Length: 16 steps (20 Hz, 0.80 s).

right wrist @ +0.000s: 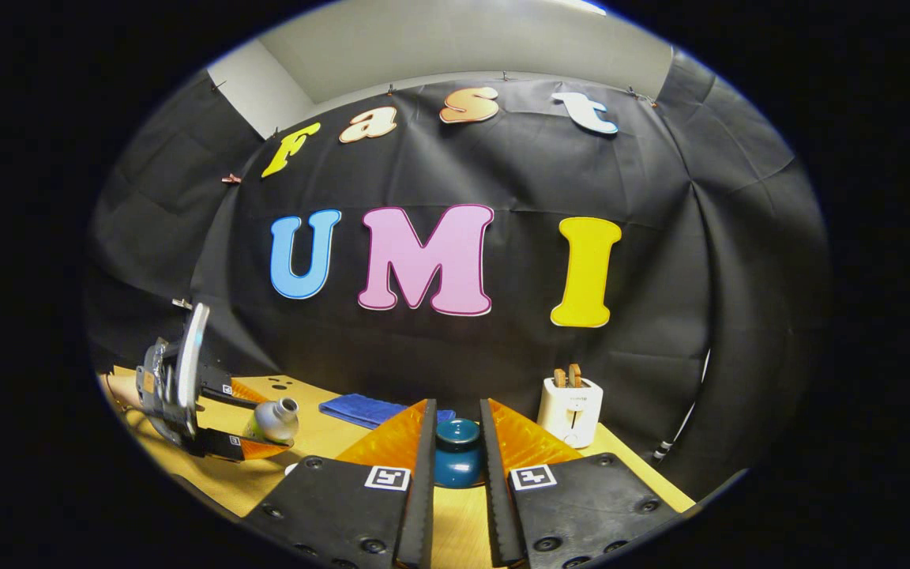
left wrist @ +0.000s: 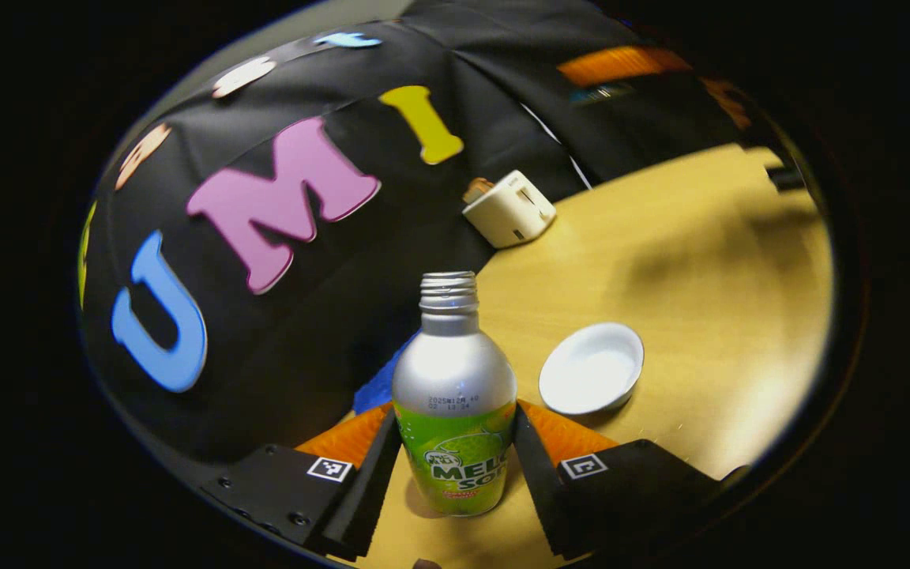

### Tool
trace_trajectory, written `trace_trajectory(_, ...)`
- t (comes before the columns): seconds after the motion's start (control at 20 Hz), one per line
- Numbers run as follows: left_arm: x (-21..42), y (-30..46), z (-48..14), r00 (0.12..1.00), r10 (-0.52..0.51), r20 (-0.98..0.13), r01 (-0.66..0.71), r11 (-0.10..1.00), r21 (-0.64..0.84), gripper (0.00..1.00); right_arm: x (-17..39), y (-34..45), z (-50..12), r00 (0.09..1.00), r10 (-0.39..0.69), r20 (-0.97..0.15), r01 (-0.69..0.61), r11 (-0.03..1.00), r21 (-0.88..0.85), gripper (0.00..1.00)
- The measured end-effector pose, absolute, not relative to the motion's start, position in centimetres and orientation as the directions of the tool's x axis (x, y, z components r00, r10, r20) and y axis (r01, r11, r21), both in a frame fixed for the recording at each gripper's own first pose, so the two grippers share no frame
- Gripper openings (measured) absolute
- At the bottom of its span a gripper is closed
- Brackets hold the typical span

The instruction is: Open the teacup lid with one hand, grasp the water bottle and pour water into the teacup with the other hand; after pouring, place the water bottle on the coaster and then close the teacup lid.

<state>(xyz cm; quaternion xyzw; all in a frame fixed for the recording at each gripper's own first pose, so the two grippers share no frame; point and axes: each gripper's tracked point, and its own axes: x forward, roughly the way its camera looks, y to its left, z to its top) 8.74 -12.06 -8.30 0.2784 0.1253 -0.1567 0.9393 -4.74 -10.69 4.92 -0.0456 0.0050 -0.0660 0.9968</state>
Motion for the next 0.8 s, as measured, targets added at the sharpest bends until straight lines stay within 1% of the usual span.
trace_trajectory(0.1,8.9,-11.7,-7.7,0.933,-0.254,-0.255,0.325,0.898,0.295,0.81,-4.6,-10.6,4.7,0.992,-0.129,-0.01,0.127,0.988,-0.092,0.31)
trace_trajectory(0.15,8.9,-11.2,-7.2,0.94,-0.254,-0.228,0.303,0.93,0.211,0.81,-4.6,-10.5,4.7,0.992,-0.127,-0.012,0.126,0.988,-0.093,0.31)
trace_trajectory(0.25,9.3,-9.8,-6.4,0.961,-0.215,-0.174,0.235,0.966,0.106,0.81,-4.6,-10.6,4.8,0.992,-0.128,-0.01,0.126,0.988,-0.094,0.31)
trace_trajectory(0.35,9.3,-7.7,-5.7,0.981,-0.141,-0.134,0.152,0.985,0.077,0.8,-4.7,-10.6,4.8,0.992,-0.128,-0.008,0.126,0.988,-0.092,0.31)
trace_trajectory(0.45,8.9,-5.6,-5.3,0.989,-0.089,-0.12,0.097,0.993,0.064,0.81,-4.6,-10.6,4.7,0.992,-0.127,-0.009,0.126,0.988,-0.091,0.31)
trace_trajectory(0.7,10.5,-4.1,-6.5,0.992,-0.053,-0.111,0.059,0.997,0.057,0.81,-4.5,-10.4,4.3,0.992,-0.122,-0.02,0.12,0.989,-0.091,0.31)
trace_trajectory(0.8,11.6,-4.2,-7.1,0.991,-0.058,-0.12,0.066,0.996,0.063,0.81,-4.4,-10.4,4.3,0.992,-0.121,-0.019,0.119,0.989,-0.093,0.31)
